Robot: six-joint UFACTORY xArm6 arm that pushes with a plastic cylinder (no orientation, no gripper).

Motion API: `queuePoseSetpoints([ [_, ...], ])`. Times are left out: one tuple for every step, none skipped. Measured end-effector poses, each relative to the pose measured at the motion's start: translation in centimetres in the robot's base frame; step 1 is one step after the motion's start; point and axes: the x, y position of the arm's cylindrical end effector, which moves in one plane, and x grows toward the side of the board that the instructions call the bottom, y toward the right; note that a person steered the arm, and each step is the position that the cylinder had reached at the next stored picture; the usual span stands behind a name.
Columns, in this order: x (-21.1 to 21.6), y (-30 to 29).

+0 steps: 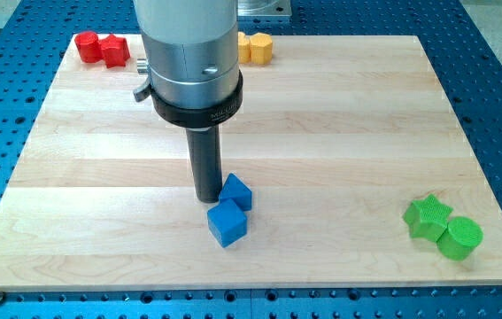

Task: Place the yellow blocks in a vertical line at the top center of the board

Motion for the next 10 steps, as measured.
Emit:
queuePoseSetpoints([
  [-0.5, 0.0],
  [-8.2, 0.9],
  [-17.9, 7.3],
  [-25.1, 18.2],
  [-31.8, 18.0],
  [-32.3, 14.1],
  [-29.0, 10.2],
  [-24.1, 8.3],
  [-23.5, 9.0],
  [-28.8, 8.9],
])
